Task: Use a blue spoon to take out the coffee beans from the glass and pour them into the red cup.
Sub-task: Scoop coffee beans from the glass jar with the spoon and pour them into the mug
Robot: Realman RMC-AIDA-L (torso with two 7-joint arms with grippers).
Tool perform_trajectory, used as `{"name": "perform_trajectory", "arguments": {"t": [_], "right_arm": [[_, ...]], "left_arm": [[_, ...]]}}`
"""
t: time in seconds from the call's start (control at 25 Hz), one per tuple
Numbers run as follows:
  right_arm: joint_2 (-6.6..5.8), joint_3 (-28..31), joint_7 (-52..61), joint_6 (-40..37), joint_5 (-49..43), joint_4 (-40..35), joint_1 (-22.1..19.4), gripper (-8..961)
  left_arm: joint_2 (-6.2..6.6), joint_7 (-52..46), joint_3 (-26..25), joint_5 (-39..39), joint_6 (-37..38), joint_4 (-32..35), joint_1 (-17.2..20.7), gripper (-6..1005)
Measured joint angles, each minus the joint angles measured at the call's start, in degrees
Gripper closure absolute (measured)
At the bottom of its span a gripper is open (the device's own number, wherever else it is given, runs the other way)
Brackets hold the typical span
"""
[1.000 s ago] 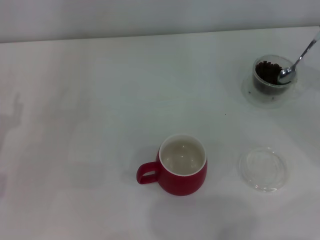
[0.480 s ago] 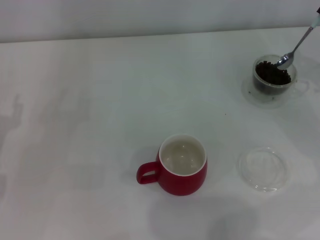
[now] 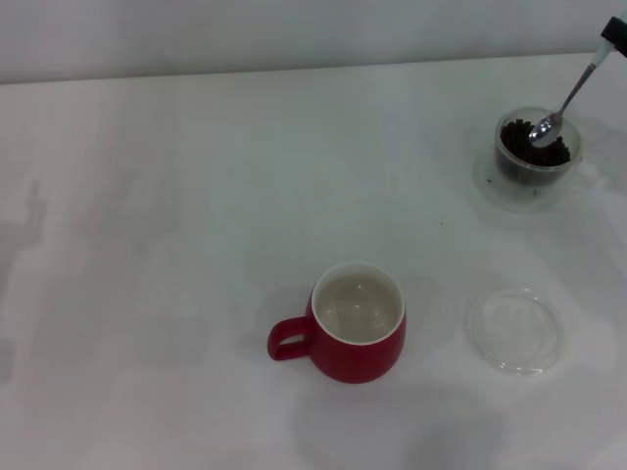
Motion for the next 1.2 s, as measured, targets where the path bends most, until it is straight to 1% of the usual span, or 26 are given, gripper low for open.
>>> {"name": "perform_trajectory", "arguments": {"t": [0.28,0.52,0.76,1.04,1.2], "right_arm": [[0.26,0.06,-4.57,-0.52,1.39,0.20,-0.44,808],[0.05,-0.17,-5.35,-2.03,1.94,0.24,-0.55,809],[0.25,0.00,-5.97,-3.92,2.41,3.29,-0.24,809],[0.18,0.06,-1.45,-5.39,6.52,6.12,-0.49,809],[0.29,0.06,1.49,-5.94,7.34,7.15,-0.71,809]], "left_arm": [[0.00,0.00,0.00,0.00,-0.09,-0.30,-0.16,435],[0.05,0.00,-0.06,0.01,-0.12,-0.36,-0.14,436],[0.07,0.00,-0.09,0.01,-0.12,-0.37,0.01,435],[-0.01,0.00,-0.09,0.01,-0.12,-0.36,-0.05,434],[-0.01,0.00,-0.09,0.01,-0.11,-0.36,-0.06,434]]}}
